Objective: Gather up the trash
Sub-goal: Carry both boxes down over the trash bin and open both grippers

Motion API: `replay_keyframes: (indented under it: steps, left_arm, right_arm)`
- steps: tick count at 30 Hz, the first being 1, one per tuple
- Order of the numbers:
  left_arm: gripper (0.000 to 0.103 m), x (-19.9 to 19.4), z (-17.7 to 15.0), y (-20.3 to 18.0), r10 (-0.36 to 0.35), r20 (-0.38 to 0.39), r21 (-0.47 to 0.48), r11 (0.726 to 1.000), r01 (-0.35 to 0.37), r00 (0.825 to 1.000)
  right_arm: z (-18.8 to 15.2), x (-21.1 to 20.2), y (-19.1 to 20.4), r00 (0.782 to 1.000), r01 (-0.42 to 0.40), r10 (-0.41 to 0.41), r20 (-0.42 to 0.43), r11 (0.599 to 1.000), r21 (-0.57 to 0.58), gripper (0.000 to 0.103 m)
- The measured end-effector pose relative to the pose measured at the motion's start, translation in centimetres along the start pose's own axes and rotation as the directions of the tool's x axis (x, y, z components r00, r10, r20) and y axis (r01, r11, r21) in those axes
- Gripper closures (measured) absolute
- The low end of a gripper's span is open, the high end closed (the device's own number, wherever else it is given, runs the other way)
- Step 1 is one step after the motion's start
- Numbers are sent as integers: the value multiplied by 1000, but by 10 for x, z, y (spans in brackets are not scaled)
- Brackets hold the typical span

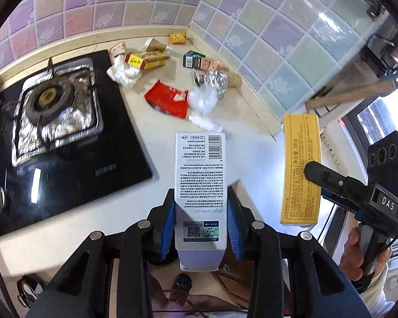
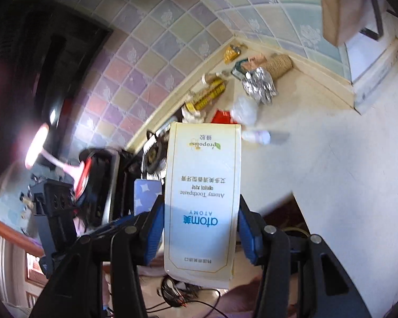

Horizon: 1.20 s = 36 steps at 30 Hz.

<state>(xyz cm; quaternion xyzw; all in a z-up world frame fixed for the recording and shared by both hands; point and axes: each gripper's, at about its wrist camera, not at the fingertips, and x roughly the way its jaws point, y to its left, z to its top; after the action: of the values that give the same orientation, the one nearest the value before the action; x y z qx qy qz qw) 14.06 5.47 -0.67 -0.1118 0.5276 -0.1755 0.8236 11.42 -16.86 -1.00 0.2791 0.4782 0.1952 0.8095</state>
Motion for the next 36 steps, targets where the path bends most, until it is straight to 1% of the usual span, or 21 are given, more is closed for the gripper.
replay_keyframes:
  steps: [4,6,9,11,16,21,27,32,36]
  left_arm:
    - [69,0,-54,-1,25,-8,-36,999,-25,1000]
    - [69,5,-81,0,38,-26,-59,997,-40,999]
    - [69,14,-113,3,65,-63,-74,995,-69,996]
    - [69,20,-132,3,86,-87,-73,993,-93,993]
    - [69,40,-169,9,117,-127,-53,991,-124,985]
    - [69,69,-195,22,129,-164,-38,990,-137,978]
    - [69,110,-219,48,144,-212,-50,986,-158,967]
    - [69,139,-230,60,150,-236,-12,988,-157,960]
    - [69,168,-235,71,145,-260,10,989,-148,955]
  right_arm:
    - [-41,3,-1,997,50,-54,-62,997,-67,53]
    - [-64,9,-4,993,64,-73,-97,993,-96,52]
    - [-98,21,-10,983,97,-116,-144,987,-131,52]
    - [-116,30,-15,975,122,-145,-171,982,-143,52]
    - [-156,58,-28,950,172,-208,-235,972,-162,52]
    - [-190,91,-39,915,259,-308,-260,943,-208,52]
    - [-222,128,-54,875,335,-402,-271,905,-261,52]
    - [-234,144,-68,858,390,-451,-245,883,-260,52]
    - [-239,158,-91,842,432,-486,-233,868,-246,52]
